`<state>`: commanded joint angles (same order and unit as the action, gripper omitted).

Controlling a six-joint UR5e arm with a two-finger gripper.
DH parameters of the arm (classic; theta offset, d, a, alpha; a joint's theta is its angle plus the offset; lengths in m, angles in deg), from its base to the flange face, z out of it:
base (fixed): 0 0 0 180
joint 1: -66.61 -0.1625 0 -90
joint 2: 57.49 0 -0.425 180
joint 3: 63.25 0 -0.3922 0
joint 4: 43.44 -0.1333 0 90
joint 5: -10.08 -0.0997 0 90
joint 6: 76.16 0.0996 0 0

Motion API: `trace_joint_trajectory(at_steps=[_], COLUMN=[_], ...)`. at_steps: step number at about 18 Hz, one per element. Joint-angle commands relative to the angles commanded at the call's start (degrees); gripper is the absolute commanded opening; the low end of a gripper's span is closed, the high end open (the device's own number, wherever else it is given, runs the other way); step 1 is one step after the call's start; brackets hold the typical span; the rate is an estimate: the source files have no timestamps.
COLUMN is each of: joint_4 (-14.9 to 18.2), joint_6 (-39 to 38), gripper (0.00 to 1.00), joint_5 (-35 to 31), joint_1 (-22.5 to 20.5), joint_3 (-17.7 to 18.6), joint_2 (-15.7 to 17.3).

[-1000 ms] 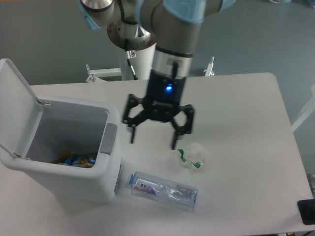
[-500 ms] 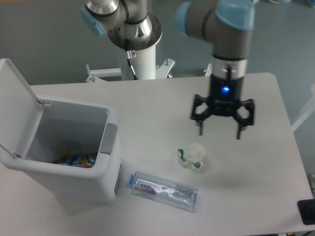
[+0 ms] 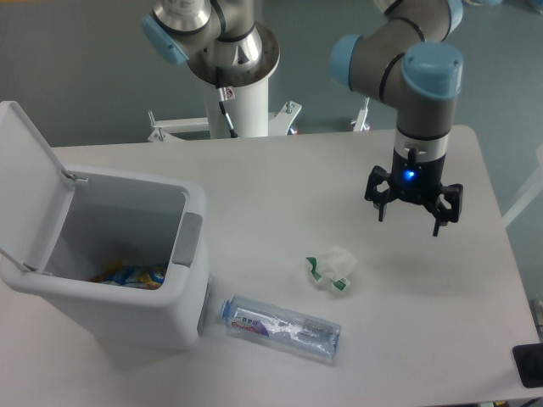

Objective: Open the trash can

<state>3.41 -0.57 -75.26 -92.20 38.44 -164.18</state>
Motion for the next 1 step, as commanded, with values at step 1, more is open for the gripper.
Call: trace_joint_trajectory(at_steps=[1], joint_4=[0.0], joint_6=[-0.1], gripper=[1.0], joint_5=[-0.2], joint_1=[0.1], joint_3=[0.0], joint_2=[0.0])
